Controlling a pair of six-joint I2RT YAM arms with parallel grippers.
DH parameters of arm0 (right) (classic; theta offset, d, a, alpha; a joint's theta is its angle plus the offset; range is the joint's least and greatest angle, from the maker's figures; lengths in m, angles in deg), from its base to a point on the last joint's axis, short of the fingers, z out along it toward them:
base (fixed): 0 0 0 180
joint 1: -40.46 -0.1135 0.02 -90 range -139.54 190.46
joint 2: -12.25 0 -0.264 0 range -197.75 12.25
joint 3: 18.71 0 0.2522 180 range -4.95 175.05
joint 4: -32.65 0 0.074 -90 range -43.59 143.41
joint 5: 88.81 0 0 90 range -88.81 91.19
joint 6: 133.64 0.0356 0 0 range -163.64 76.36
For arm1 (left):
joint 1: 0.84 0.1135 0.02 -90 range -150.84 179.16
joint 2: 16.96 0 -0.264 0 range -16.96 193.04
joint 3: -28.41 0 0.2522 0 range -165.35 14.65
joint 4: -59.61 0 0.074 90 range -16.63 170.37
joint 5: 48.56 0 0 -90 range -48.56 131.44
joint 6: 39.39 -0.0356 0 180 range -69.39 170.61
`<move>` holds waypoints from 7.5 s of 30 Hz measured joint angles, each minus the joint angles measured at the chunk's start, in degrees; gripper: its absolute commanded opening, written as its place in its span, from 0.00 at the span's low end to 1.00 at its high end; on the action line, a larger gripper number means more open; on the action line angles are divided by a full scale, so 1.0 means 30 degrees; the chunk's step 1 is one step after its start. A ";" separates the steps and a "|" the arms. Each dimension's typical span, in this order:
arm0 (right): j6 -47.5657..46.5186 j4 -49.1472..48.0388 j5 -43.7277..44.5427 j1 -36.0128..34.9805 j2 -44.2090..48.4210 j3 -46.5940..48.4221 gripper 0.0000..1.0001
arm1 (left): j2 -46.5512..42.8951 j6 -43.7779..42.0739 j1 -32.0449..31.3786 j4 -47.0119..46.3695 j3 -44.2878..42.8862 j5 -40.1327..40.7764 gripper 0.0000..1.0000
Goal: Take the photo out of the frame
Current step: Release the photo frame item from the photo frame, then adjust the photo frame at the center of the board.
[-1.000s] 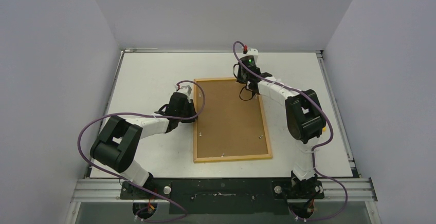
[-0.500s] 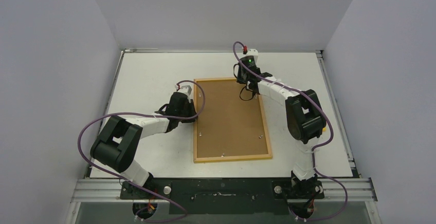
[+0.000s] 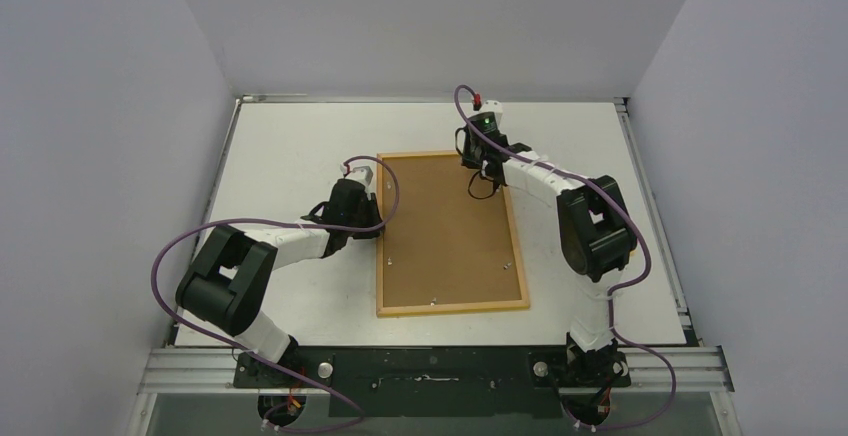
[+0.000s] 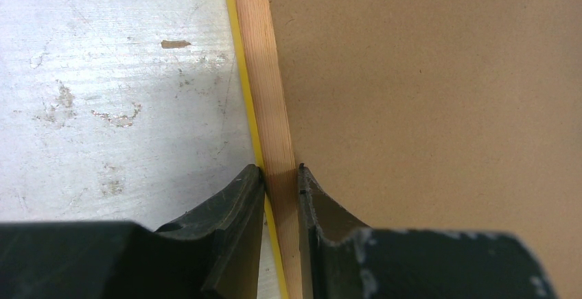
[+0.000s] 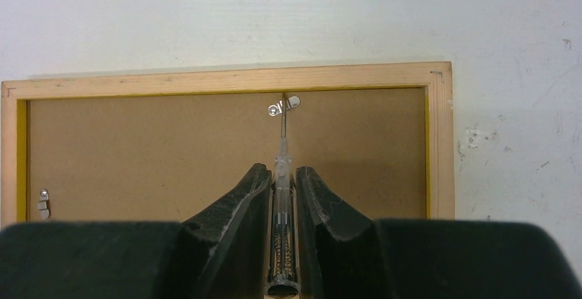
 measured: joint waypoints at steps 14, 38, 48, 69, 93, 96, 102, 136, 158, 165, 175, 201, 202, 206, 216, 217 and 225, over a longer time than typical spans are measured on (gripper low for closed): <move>-0.0022 0.0911 -0.0036 0.0022 0.0335 -0.0321 0.05 | 0.0000 0.0015 -0.0007 0.0015 0.0000 0.0022 0.00; 0.0306 0.1086 -0.0437 0.0124 0.4881 -0.3257 0.05 | -0.0204 0.0801 0.0168 0.0539 -0.0044 0.1195 0.00; 0.0780 0.0670 -0.0357 0.0124 0.8502 -0.7162 0.05 | -0.2426 0.4044 0.1144 0.0845 0.2091 0.5071 0.00; 0.2025 0.3155 -0.0714 0.0124 1.3741 -1.1402 0.05 | -0.4109 0.7410 0.1268 -0.0576 0.4095 0.5821 0.46; 0.5282 0.7176 0.2769 0.0131 1.6939 -1.3143 0.05 | -0.6018 0.8750 -0.2368 0.2616 0.4146 0.1486 0.26; 0.5909 0.7854 0.3942 0.0131 1.7005 -1.3165 0.05 | -0.5370 0.8575 -0.2718 0.3235 0.3541 0.0823 0.26; 0.7745 1.0302 0.5836 0.0131 1.7391 -1.3041 0.05 | -0.4022 0.8393 -0.3264 0.3767 0.2339 -0.0488 0.29; 0.7766 1.2145 0.1705 0.0342 1.6961 -1.2298 0.05 | 0.4393 -0.2076 0.2943 0.3796 -1.1278 0.1581 0.96; 0.7104 1.0841 0.0328 0.0670 1.6014 -1.3136 0.05 | 1.1234 -0.6433 0.4124 0.7694 -1.7354 -0.1938 0.71; 0.6710 0.9879 -0.0211 0.0758 1.5635 -1.3136 0.05 | 1.1402 -0.5515 0.4415 0.8211 -1.7347 -0.2696 0.46; 0.5610 0.8378 -0.0663 0.0845 1.3165 -1.1650 0.05 | 0.8072 -0.2732 0.4590 0.6237 -1.1876 -0.3067 0.42; 0.5049 0.9821 0.1938 0.1872 1.2801 -0.8699 0.05 | -0.0867 0.0984 0.4233 0.2739 -0.0699 -0.2113 0.63; 0.5282 1.0156 0.2259 0.2004 1.3202 -0.8932 0.05 | -0.0852 0.0823 0.4044 0.2994 -0.0976 -0.1909 0.64; 0.6127 1.1191 0.2856 0.2696 1.4790 -1.0557 0.05 | -0.0612 -0.0153 0.2820 0.3963 -0.2696 -0.0532 0.66; 0.7665 1.0812 0.3002 0.3293 1.5810 -1.4921 0.05 | 0.1421 -0.1923 0.1894 0.5530 -0.5632 0.1734 0.68; 0.7723 1.0418 0.2907 0.3293 1.5824 -1.5358 0.05 | 0.1552 -0.1982 0.1916 0.5668 -0.5661 0.1778 0.69; 0.7417 0.7242 0.1311 0.3293 1.5533 -1.7442 0.05 | 0.1807 -0.1749 0.2572 0.5756 -0.5479 0.1341 0.73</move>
